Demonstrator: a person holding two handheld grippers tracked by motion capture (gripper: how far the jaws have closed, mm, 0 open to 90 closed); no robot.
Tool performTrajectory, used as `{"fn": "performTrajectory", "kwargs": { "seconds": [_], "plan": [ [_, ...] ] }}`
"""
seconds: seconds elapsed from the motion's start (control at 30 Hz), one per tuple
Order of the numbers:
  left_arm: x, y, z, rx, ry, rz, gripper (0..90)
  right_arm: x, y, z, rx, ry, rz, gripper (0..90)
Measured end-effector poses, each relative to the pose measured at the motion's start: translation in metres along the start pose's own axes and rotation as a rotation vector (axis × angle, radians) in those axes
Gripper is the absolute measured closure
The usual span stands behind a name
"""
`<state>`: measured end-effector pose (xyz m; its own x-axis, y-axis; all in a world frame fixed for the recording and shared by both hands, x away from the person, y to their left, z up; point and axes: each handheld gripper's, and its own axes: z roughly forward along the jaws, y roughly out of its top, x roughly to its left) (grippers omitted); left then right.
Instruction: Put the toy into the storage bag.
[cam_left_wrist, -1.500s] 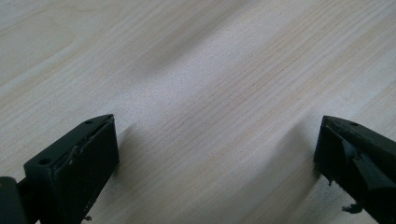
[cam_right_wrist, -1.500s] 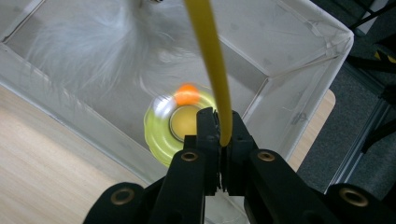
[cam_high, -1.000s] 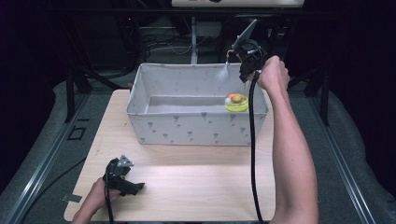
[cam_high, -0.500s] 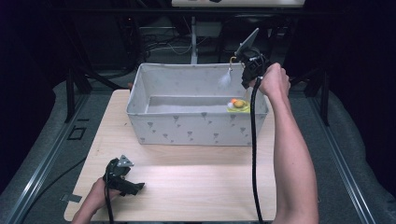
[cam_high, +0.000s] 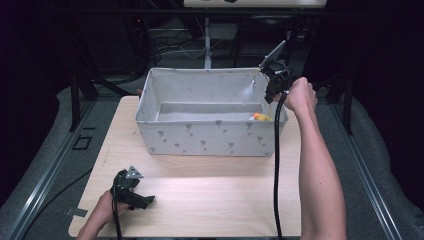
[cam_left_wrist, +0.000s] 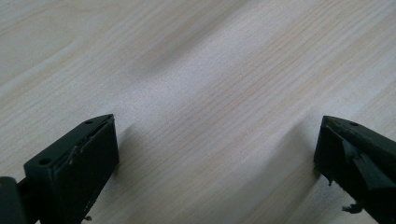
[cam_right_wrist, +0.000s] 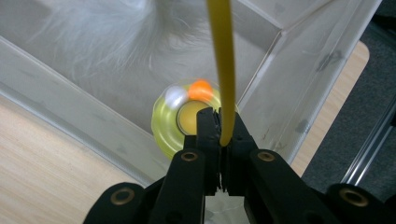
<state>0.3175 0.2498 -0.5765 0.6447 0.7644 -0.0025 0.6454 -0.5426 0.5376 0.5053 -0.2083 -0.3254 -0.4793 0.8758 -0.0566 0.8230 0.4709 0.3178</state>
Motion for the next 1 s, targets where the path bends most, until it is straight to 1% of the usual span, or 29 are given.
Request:
{"fn": "performTrajectory", "kwargs": {
  "seconds": [0.03, 0.13, 0.37, 0.4, 0.5, 0.57, 0.63, 0.7, 0.83, 0.93, 0.97, 1.0],
  "plan": [
    [0.000, 0.000, 0.000, 0.000, 0.000, 0.000, 0.0, 0.000, 0.000, 0.000, 0.000, 0.000, 0.000, 87.8],
    [0.000, 0.000, 0.000, 0.000, 0.000, -0.001, 0.0, -0.004, -0.007, 0.006, 0.011, 0.003, 0.005, 87.8],
    [0.000, 0.001, 0.000, 0.005, -0.002, 0.004, 0.0, -0.013, -0.025, 0.011, 0.015, 0.009, 0.039, 87.8],
    [0.000, 0.001, 0.000, 0.005, -0.002, 0.004, 0.0, -0.014, -0.027, 0.012, 0.021, 0.014, 0.033, 87.8],
    [-0.001, 0.001, 0.000, 0.003, -0.001, 0.004, 0.0, -0.015, -0.032, 0.018, 0.018, 0.021, 0.045, 87.8],
    [-0.001, 0.001, 0.000, 0.003, -0.001, 0.004, 0.0, -0.016, -0.033, 0.019, 0.016, 0.022, 0.046, 87.8],
    [-0.001, 0.001, 0.000, 0.005, -0.001, 0.004, 0.0, -0.013, -0.033, 0.022, 0.030, 0.028, 0.040, 87.8],
    [-0.002, 0.001, 0.000, 0.006, -0.003, 0.005, 0.0, -0.011, -0.033, 0.025, 0.039, 0.025, 0.030, 87.8],
    [-0.002, 0.001, 0.000, 0.005, -0.005, 0.003, 0.0, -0.009, -0.032, 0.033, 0.061, 0.033, 0.029, 87.8],
    [-0.002, 0.001, 0.001, 0.004, -0.006, 0.006, 0.0, -0.009, -0.033, 0.036, 0.067, 0.039, 0.030, 87.7],
    [-0.002, 0.001, 0.001, 0.003, -0.007, 0.006, 0.0, -0.010, -0.032, 0.038, 0.083, 0.044, 0.027, 87.8],
    [-0.002, 0.001, 0.001, 0.003, -0.006, 0.006, 0.0, -0.009, -0.031, 0.039, 0.080, 0.041, 0.030, 87.7]
  ]
}}
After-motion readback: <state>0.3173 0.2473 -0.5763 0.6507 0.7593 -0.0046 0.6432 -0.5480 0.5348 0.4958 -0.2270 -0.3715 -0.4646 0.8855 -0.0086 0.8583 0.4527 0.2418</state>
